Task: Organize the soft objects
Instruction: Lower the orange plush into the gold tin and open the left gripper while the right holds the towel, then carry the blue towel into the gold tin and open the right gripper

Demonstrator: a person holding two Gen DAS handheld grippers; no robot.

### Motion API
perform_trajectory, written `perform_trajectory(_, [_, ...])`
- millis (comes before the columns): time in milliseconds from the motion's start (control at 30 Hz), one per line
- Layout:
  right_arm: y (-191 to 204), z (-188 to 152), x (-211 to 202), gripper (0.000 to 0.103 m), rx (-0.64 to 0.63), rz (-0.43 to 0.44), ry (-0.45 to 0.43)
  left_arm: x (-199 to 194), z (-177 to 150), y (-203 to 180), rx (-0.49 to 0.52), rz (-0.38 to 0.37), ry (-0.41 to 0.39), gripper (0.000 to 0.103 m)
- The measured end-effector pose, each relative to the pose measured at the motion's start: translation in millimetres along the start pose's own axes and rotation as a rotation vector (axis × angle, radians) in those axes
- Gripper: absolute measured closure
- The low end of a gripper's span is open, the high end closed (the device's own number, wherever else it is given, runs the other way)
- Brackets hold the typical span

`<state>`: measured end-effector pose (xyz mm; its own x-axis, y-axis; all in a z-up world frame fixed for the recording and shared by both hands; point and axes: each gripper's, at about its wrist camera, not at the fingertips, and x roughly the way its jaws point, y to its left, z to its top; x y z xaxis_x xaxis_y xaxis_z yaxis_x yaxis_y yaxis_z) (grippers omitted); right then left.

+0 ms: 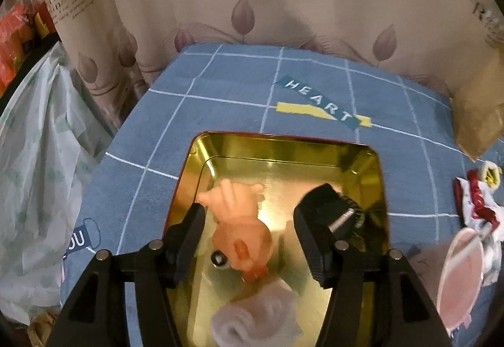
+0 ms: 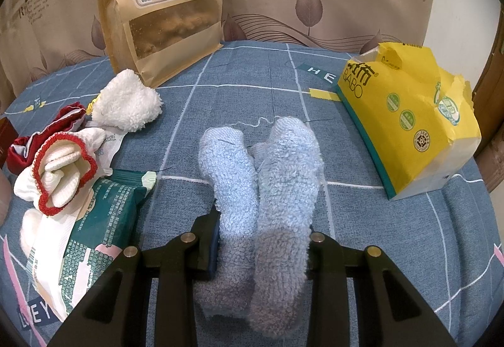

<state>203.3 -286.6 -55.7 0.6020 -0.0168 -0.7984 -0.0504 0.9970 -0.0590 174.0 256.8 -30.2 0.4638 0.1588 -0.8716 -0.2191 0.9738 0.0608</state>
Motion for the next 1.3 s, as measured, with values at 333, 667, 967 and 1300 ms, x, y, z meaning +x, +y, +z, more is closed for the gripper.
perform_trajectory(333, [2.3, -0.7, -1.2, 0.072, -0.005, -0.006, 0.0, -56.7, -28.4, -13.0, 0.026, 0.001, -0.082, 0.043])
perform_trajectory(667, [-3.1, -0.1, 0.1, 0.071, 0.023, 0.026, 0.001, -106.7, -86.7, -11.6, 0.028, 0.074, -0.211, 0.043])
perform_trajectory(967, [-1.6, -6.2, -6.5, 0.063, 0.0, -0.001, -0.002, -105.1, -116.0, -3.3, -0.017, 0.054, -0.218, 0.043])
perform_trajectory(1300, [-10.5, -15.6, -26.0, 0.072, -0.002, -0.021, -0.022, -104.3, -118.6, 10.1, -0.064, 0.02, -0.225, 0.043])
